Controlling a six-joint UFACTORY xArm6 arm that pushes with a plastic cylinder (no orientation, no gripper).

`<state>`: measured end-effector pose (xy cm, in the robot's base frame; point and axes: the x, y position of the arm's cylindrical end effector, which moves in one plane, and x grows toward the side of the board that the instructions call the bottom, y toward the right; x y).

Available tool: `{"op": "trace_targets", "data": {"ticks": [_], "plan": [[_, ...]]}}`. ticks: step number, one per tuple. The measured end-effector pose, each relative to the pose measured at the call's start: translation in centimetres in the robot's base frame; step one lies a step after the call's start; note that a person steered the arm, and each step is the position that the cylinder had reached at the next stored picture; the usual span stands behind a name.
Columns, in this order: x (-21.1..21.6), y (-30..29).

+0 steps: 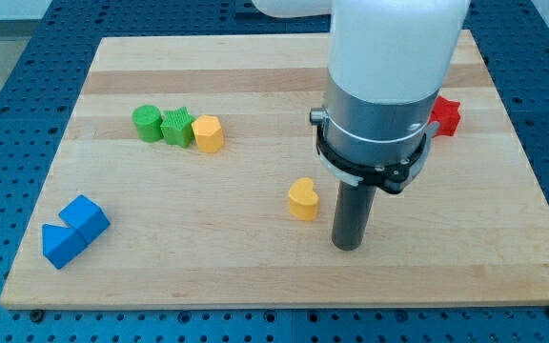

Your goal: Drag the heart to the left of the hexagon

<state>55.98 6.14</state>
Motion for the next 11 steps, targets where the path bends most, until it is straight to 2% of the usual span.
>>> {"op": "trace_targets", "data": {"ticks": [3,4,6,8,11], "plan": [[-6.1,-2.4],[-6.1,-3.0],[-0.6,-1.2],[-1.8,-4.7],[-16.8,-5.3]]}}
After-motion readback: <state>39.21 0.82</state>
